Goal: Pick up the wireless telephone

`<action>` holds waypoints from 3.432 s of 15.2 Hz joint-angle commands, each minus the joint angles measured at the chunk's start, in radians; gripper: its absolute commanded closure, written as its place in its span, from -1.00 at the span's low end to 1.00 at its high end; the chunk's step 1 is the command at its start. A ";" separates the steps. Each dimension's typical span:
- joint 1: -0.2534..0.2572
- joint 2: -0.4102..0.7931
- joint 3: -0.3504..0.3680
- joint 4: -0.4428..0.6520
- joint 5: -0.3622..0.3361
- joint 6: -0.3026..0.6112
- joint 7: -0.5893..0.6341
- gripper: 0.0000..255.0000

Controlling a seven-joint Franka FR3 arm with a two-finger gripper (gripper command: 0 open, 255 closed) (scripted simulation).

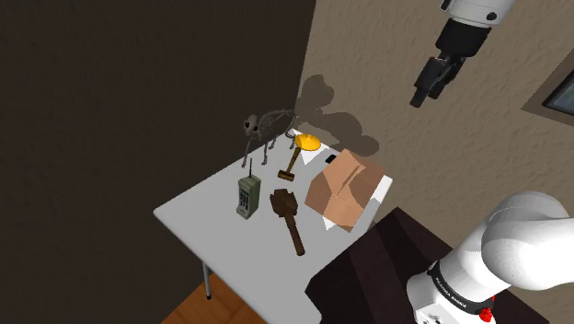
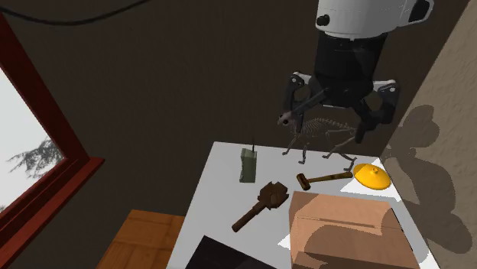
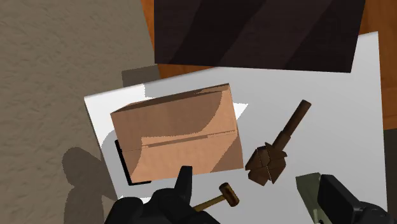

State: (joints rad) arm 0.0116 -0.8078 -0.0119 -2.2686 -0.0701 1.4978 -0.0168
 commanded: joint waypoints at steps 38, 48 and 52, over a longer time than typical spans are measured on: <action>0.028 1.139 0.360 0.273 0.015 0.801 1.075 -1.00; 0.090 1.388 0.310 0.468 -0.031 0.856 1.189 -1.00; 0.096 1.422 0.302 0.468 -0.040 0.889 1.192 -1.00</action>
State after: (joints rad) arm 0.1053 0.6047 0.2923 -1.8028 -0.1078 2.3789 1.1741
